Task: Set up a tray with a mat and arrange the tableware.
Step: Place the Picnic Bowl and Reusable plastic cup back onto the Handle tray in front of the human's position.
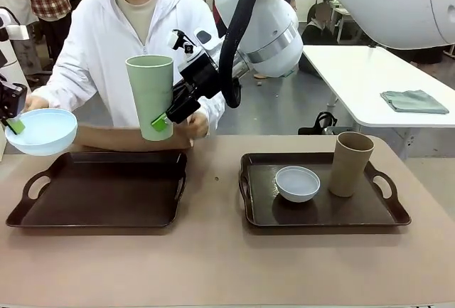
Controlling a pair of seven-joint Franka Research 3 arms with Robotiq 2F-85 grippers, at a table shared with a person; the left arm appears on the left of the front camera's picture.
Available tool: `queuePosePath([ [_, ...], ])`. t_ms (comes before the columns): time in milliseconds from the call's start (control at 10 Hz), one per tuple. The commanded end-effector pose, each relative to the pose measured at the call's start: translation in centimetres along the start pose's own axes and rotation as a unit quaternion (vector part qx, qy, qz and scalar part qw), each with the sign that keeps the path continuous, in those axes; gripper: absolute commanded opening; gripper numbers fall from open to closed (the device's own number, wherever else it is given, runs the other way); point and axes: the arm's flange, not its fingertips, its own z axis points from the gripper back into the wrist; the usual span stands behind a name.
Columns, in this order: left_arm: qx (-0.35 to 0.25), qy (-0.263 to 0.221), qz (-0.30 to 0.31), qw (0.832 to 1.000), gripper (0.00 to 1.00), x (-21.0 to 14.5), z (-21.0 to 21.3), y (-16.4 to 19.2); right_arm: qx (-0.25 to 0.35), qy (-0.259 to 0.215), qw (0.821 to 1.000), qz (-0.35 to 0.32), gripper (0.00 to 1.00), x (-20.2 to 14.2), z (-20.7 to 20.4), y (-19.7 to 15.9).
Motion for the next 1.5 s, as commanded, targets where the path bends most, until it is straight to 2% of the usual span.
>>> queuePosePath([
  [0,0.003,-0.001,-0.001,1.000,0.00,-0.12,0.17,-0.03,0.001,-0.001,1.000,-0.001,0.20,-0.24,0.16,0.39],
  [1400,0.003,-0.001,-0.001,1.000,0.00,-0.12,0.17,-0.03,0.001,-0.001,1.000,-0.001,0.20,-0.24,0.16,0.39],
])
